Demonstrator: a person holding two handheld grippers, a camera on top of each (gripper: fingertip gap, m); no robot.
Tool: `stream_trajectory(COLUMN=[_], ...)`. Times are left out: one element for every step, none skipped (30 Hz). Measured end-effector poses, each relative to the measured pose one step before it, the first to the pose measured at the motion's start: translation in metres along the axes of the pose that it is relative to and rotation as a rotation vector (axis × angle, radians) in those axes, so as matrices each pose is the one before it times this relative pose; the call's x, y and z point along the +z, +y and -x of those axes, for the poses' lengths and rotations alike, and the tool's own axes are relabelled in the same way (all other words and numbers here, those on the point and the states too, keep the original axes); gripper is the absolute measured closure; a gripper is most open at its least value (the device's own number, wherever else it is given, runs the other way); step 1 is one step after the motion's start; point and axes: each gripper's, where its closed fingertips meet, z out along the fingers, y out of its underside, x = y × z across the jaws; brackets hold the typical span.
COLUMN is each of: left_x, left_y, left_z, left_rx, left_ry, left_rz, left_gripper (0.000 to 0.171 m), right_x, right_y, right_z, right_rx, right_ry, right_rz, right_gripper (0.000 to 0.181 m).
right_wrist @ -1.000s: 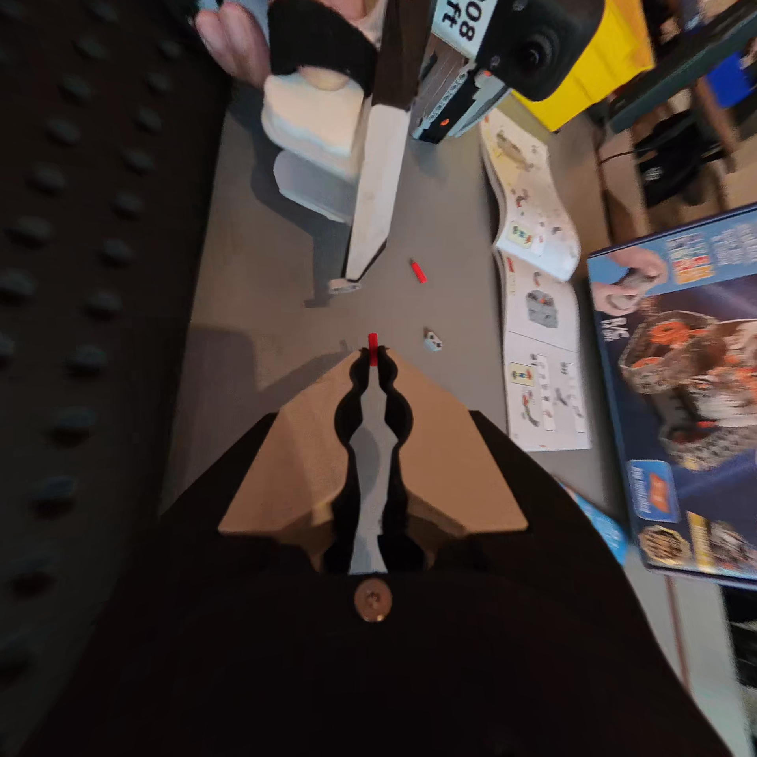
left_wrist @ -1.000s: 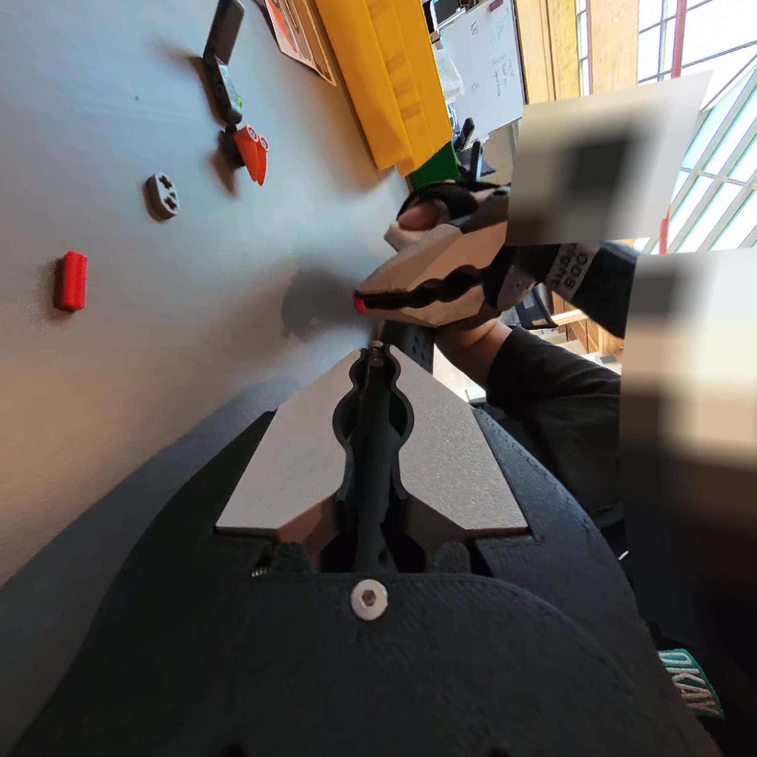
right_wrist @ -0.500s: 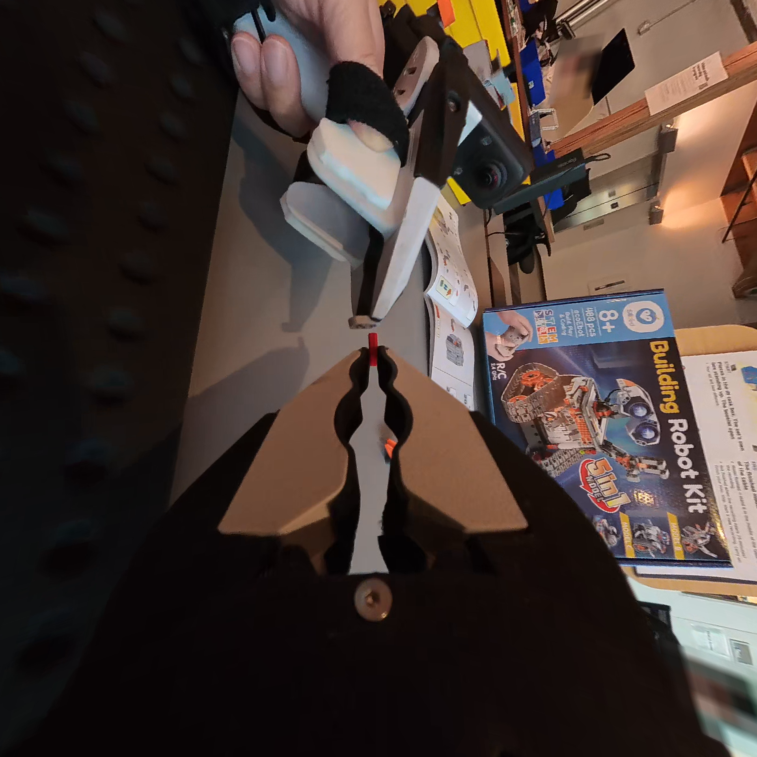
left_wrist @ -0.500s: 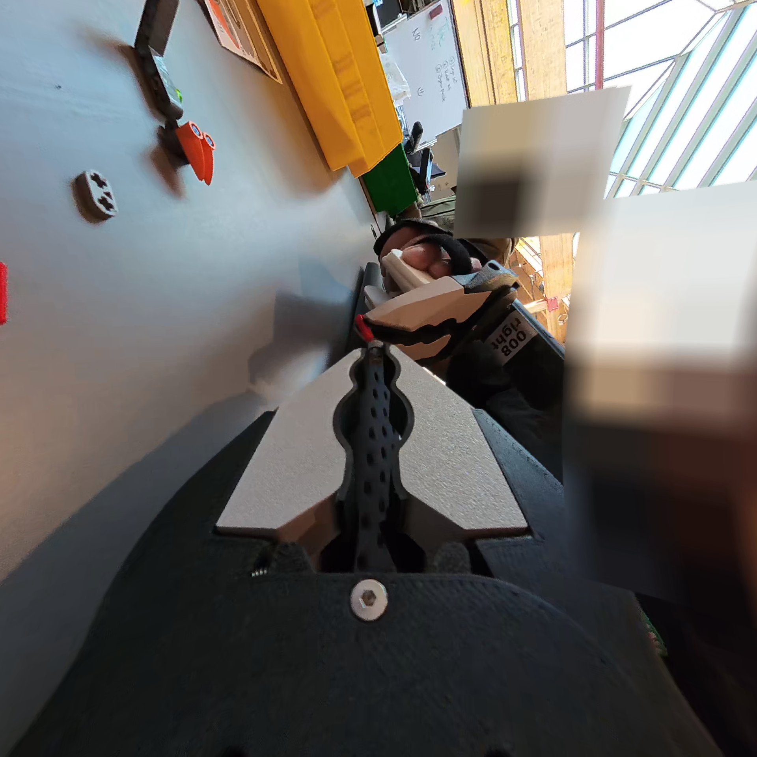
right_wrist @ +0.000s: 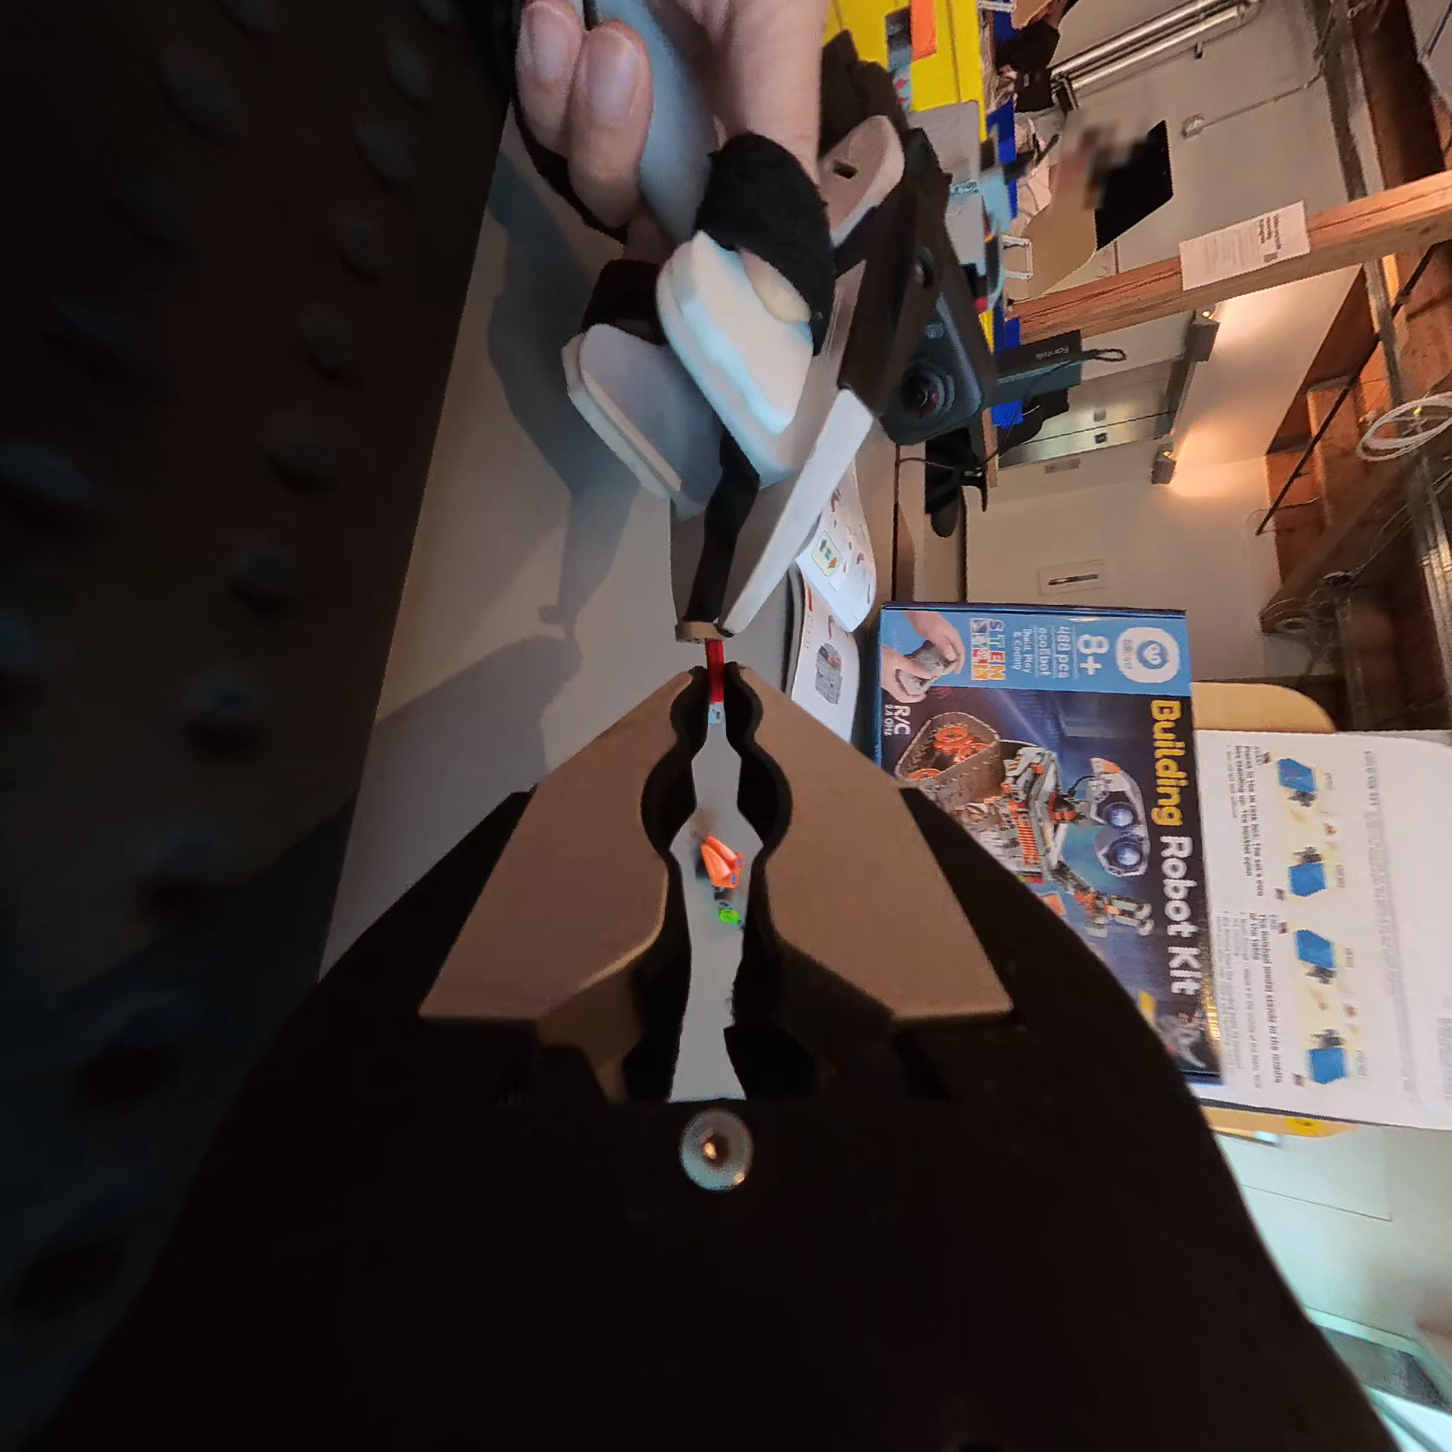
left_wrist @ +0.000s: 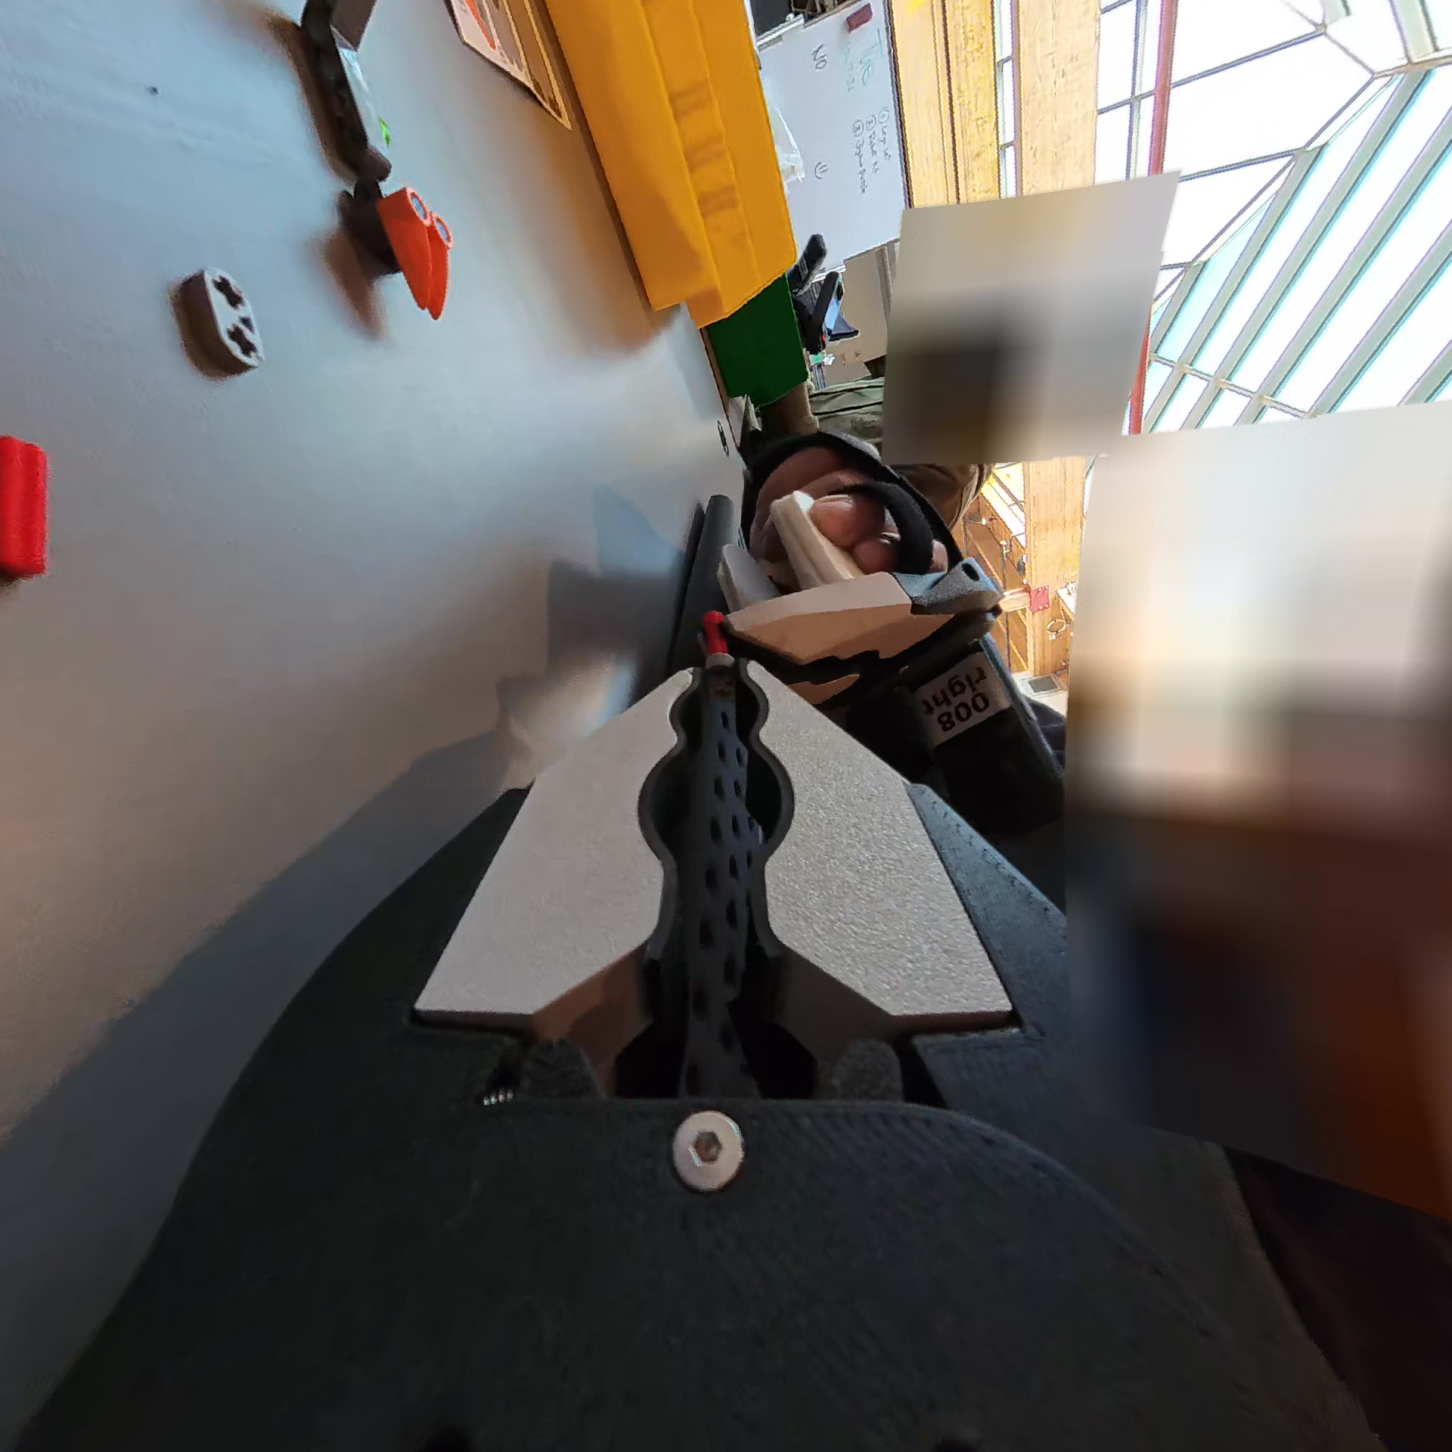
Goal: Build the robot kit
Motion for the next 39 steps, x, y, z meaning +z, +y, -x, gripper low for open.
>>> stream_trajectory(left_x=[0.00019, -0.00004, 0.00000, 0.00006, 0.00009, -0.00012, -0.00011, -0.00032, -0.00040, -0.00031, -0.00015, -0.00019, -0.00022, -0.00027, -0.00053, -0.00069, -0.00070, -0.00025, -0.00008, 0.00041, 0.00053, 0.00052, 0.00045, 0.00005, -0.00010, -0.00010, -0.00006, -0.00013, -0.00006, 0.00006, 0.00011, 0.00002, -0.00004, -0.00001, -0.00019, -0.00034, -0.00039, -0.00033, -0.00027], left_y=[-0.00027, -0.00025, -0.00022, 0.00007, -0.00004, -0.00047, -0.00057, -0.00087, -0.00075, -0.00069, -0.00010, -0.00013, -0.00037, -0.00063, -0.00074, -0.00089, -0.00082, -0.00001, 0.00040, 0.00072, 0.00118, 0.00107, 0.00080, 0.00043, 0.00000, 0.00002, 0.00027, -0.00005, -0.00021, -0.00008, 0.00005, 0.00005, -0.00004, -0.00031, -0.00041, -0.00045, -0.00074, -0.00065, -0.00066], left_z=[0.00181, 0.00165, 0.00148, 0.00137, 0.00100, 0.00082, 0.00030, 0.00016, 0.00079, 0.00124, 0.00113, 0.00091, 0.00035, 0.00014, -0.00051, -0.00101, -0.00023, 0.00041, 0.00065, 0.00045, 0.00018, -0.00116, -0.00187, -0.00159, -0.00110, -0.00053, -0.00005, 0.00034, 0.00013, 0.00039, 0.00064, 0.00057, 0.00084, 0.00089, 0.00082, 0.00027, 0.00012, 0.00049, 0.00066], left_rx=[-0.0168, -0.0131, -0.0094, -0.0056, 0.0007, 0.0054, 0.0052, 0.0044, 0.0031, 0.0031, 0.0019, -0.0010, -0.0047, -0.0048, -0.0016, 0.0006, 0.0000, -0.0002, -0.0008, -0.0017, -0.0008, 0.0009, 0.0012, 0.0001, -0.0008, -0.0011, -0.0013, -0.0022, -0.0025, -0.0024, -0.0014, -0.0008, -0.0013, -0.0015, -0.0008, -0.0007, -0.0005, 0.0001, 0.0014], left_ry=[-0.0027, -0.0036, -0.0044, -0.0059, -0.0076, -0.0095, -0.0061, -0.0042, -0.0080, -0.0106, -0.0087, -0.0053, 0.0002, 0.0026, 0.0047, 0.0063, 0.0019, -0.0022, -0.0036, -0.0018, -0.0005, 0.0087, 0.0133, 0.0113, 0.0092, 0.0049, 0.0018, -0.0004, 0.0018, -0.0009, -0.0031, -0.0031, -0.0052, -0.0055, -0.0052, -0.0011, -0.0007, -0.0039, -0.0060], left_rz=[0.00028, -0.00019, -0.00022, 0.00076, -0.00012, -0.00288, -0.00485, -0.00564, -0.00574, -0.00555, -0.00148, -0.00114, -0.00222, -0.00404, -0.00481, -0.00688, -0.00610, -0.00072, 0.00307, 0.00512, 0.00897, 0.00863, 0.00643, 0.00357, 0.00038, 0.00051, 0.00132, -0.00031, -0.00102, 0.00000, 0.00040, -0.00006, -0.00059, -0.00245, -0.00285, -0.00367, -0.00606, -0.00594, -0.00570], left_gripper=[0.167, 0.167, 0.167, 0.167, 0.167, 0.167, 0.167, 0.167, 0.167, 0.167, 0.167, 0.167, 0.167, 0.167, 0.167, 0.167, 0.167, 0.167, 0.167, 0.167, 0.167, 0.167, 0.167, 0.167, 0.167, 0.167, 0.167, 0.167, 0.167, 0.167, 0.167, 0.167, 0.167, 0.167, 0.167, 0.167, 0.167, 0.167, 0.167], right_x=[0.00078, 0.00081, 0.00066, 0.00062, 0.00058, 0.00043, 0.00025, 0.00035, 0.00053, 0.00079, 0.00087, 0.00063, 0.00058, 0.00039, 0.00016, 0.00006, 0.00047, 0.00049, 0.00042, 0.00036, -0.00004, -0.00057, -0.00086, -0.00089, -0.00055, -0.00018, 0.00019, 0.00001, -0.00003, 0.00026, 0.00029, 0.00050, 0.00047, 0.00069, 0.00054, 0.00044, 0.00045, 0.00079, 0.00085], right_y=[0.00053, 0.00040, 0.00036, 0.00029, 0.00042, 0.00047, 0.00028, 0.00001, 0.00002, 0.00026, 0.00045, 0.00032, 0.00031, 0.00026, -0.00029, -0.00048, -0.00030, 0.00013, 0.00035, 0.00088, 0.00038, 0.00002, -0.00065, -0.00073, -0.00052, -0.00021, 0.00021, 0.00019, 0.00006, 0.00065, 0.00045, 0.00070, 0.00072, 0.00088, 0.00040, 0.00016, 0.00028, 0.00078, 0.00071], right_z=[0.00094, 0.00085, 0.00119, 0.00101, 0.00077, 0.00030, -0.00051, -0.00048, 0.00031, 0.00038, 0.00066, 0.00034, -0.00002, -0.00055, -0.00124, -0.00121, -0.00024, 0.00063, 0.00066, 0.00102, 0.00080, -0.00037, -0.00040, -0.00057, -0.00034, -0.00005, 0.00045, 0.00008, 0.00001, 0.00055, 0.00027, 0.00056, 0.00035, 0.00021, 0.00010, -0.00039, -0.00047, -0.00023, -0.00021], right_rx=[-0.0351, -0.0301, -0.0151, 0.0043, 0.0246, 0.0348, 0.0290, 0.0201, 0.0121, 0.0101, 0.0130, 0.0168, 0.0237, 0.0285, 0.0241, 0.0186, 0.0113, 0.0003, -0.0070, -0.0045, 0.0009, 0.0103, 0.0180, 0.0157, 0.0095, 0.0055, 0.0057, 0.0004, 0.0023, 0.0099, 0.0097, 0.0056, 0.0031, 0.0019, 0.0056, 0.0093, 0.0106, 0.0127, 0.0106], right_ry=[0.0123, 0.0117, 0.0044, -0.0032, -0.0101, -0.0128, -0.0072, -0.0022, -0.0001, 0.0015, -0.0015, -0.0025, -0.0042, -0.0043, 0.0002, 0.0016, -0.0017, -0.0030, -0.0013, -0.0055, -0.0082, -0.0047, -0.0073, -0.0040, -0.0022, -0.0016, -0.0031, 0.0000, -0.0005, -0.0052, -0.0038, -0.0035, -0.0009, 0.0004, 0.0004, 0.0008, 0.0006, -0.0002, 0.0001], right_rz=[0.0122, 0.0095, 0.0073, 0.0030, 0.0009, 0.0001, -0.0011, -0.0009, 0.0015, 0.0043, 0.0036, 0.0002, -0.0011, -0.0015, -0.0028, -0.0024, 0.0004, 0.0000, -0.0033, -0.0038, -0.0093, -0.0137, -0.0139, -0.0122, -0.0099, -0.0046, -0.0006, -0.0015, -0.0035, 0.0013, 0.0002, 0.0025, 0.0037, 0.0053, 0.0034, 0.0012, 0.0016, 0.0060, 0.0070], right_gripper=[0.178, 0.178, 0.178, 0.178, 0.178, 0.178, 0.178, 0.178, 0.178, 0.178, 0.178, 0.179, 0.179, 0.179, 0.179, 0.179, 0.179, 0.179, 0.179, 0.179, 0.179, 0.179, 0.179, 0.179, 0.179, 0.179, 0.179, 0.179, 0.179, 0.179, 0.179, 0.179, 0.179, 0.179, 0.179, 0.179, 0.179, 0.179, 0.179])
